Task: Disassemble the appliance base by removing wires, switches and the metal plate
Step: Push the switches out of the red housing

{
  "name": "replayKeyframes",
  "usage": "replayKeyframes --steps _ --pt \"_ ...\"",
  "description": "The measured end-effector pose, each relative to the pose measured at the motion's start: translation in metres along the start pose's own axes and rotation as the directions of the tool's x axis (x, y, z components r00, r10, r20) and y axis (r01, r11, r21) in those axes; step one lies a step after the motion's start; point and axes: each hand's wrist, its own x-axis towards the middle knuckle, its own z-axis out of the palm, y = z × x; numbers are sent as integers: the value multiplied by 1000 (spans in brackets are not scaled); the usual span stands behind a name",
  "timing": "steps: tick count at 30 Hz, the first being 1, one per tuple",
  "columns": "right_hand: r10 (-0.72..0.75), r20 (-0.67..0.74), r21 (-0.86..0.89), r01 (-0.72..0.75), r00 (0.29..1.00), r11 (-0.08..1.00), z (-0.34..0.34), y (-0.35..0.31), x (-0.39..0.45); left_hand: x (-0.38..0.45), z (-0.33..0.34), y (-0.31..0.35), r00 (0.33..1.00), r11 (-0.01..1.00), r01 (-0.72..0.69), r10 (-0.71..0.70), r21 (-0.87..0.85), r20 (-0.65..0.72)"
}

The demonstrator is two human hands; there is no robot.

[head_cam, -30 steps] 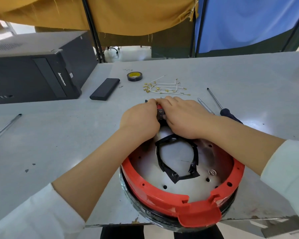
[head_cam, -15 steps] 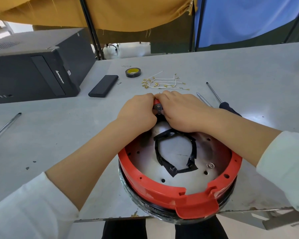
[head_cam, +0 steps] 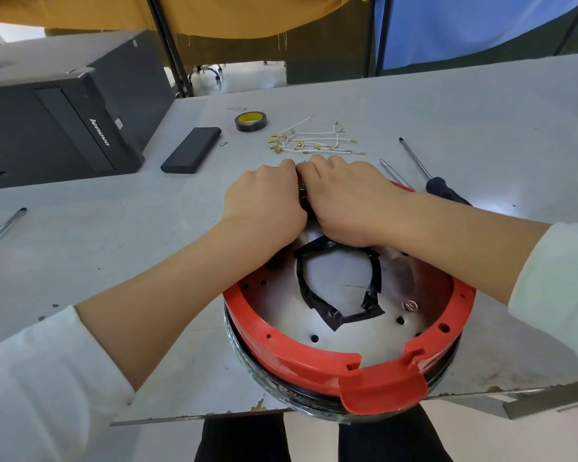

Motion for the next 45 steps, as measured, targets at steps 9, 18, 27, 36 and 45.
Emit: replayKeyframes --steps 9,18,27,36,45 --pt "22 -6 -19 -22 1000 1000 1 -3 0 1 0 1 999 999 40 -40 0 5" --pt "36 -40 18 -35 999 999 7 0 4 3 2 0 1000 1000 12 -11 27 -23" --pt "127 -78 343 -93 989 935 4 6 4 3 7 -6 998 997 39 -43 -72 -53" --pt "231 44 551 -217 972 806 -7 5 4 0 4 -3 999 999 32 -33 -20 -33" --pt "269 427 762 -503 864 408 -30 21 33 -4 1 -2 1000 1000 17 -17 -13 1"
